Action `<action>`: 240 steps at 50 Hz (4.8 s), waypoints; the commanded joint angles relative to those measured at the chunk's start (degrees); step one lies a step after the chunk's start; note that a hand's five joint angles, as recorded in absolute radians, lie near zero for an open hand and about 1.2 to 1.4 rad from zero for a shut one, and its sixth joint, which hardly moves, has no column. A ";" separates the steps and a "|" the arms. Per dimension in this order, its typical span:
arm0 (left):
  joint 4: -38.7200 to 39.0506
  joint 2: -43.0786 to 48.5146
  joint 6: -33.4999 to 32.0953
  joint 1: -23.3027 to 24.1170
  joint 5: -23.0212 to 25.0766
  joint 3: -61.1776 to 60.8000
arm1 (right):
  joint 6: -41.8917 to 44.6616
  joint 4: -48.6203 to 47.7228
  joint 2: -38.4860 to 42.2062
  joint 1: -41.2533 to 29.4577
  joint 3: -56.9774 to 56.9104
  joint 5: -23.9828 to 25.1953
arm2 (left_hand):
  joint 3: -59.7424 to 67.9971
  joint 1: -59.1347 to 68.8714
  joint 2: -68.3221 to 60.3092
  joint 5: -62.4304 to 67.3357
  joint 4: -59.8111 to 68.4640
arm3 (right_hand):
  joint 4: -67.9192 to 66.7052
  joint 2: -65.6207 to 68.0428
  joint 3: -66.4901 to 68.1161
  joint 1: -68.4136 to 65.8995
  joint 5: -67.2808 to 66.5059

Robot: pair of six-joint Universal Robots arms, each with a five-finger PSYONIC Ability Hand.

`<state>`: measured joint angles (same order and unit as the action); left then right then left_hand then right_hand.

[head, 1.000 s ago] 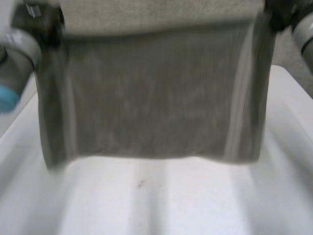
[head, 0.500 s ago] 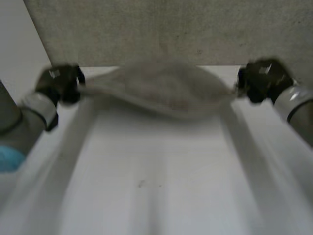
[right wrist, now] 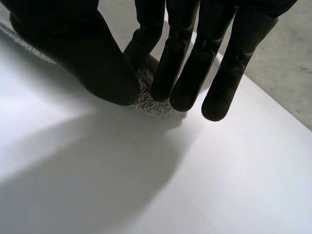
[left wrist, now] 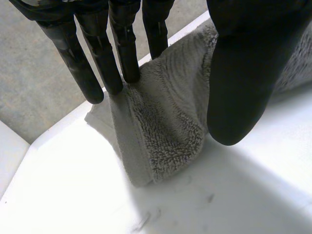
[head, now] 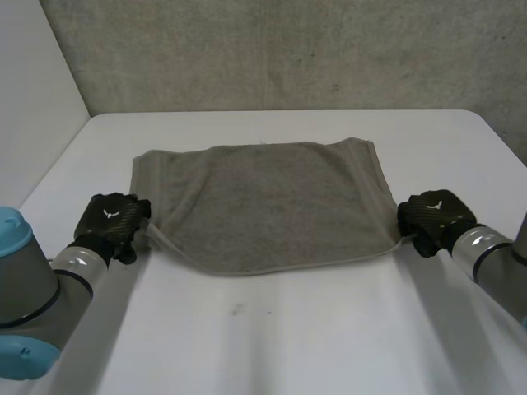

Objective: Fold the towel.

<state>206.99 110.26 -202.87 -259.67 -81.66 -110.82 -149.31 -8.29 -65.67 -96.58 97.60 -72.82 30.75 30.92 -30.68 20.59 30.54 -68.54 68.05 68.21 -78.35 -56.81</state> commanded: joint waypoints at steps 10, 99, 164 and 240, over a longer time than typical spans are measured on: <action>0.43 0.67 0.63 -3.12 0.10 -1.85 | -0.10 -1.46 -1.48 3.68 1.10 0.57 | 4.18 4.01 -4.26 4.35 4.40 | -11.46 11.95 11.79 -1.65 -13.19; 0.25 -6.02 0.19 -3.38 3.52 -6.51 | 9.21 -2.26 7.57 8.07 -2.59 13.40 | -18.18 -18.35 18.11 -18.02 -17.97 | 19.09 -18.61 -18.76 28.90 17.36; -5.46 2.77 0.02 -4.17 7.13 -1.94 | -0.72 -1.55 8.45 7.37 -4.70 6.19 | 12.94 12.77 -13.01 13.10 13.15 | -11.46 11.95 11.79 -1.65 -13.19; -25.23 -14.37 0.55 -5.40 3.35 -0.18 | 16.42 27.80 -10.45 8.16 -4.61 6.99 | 49.25 49.08 -49.32 49.41 49.46 | -1.60 2.08 1.93 8.21 -3.33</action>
<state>180.24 90.15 -202.66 -264.73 -78.21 -114.86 -128.74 24.38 -79.53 -86.39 94.58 -66.19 69.57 66.82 -69.71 58.32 69.71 -67.01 66.56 66.78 -76.60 -55.94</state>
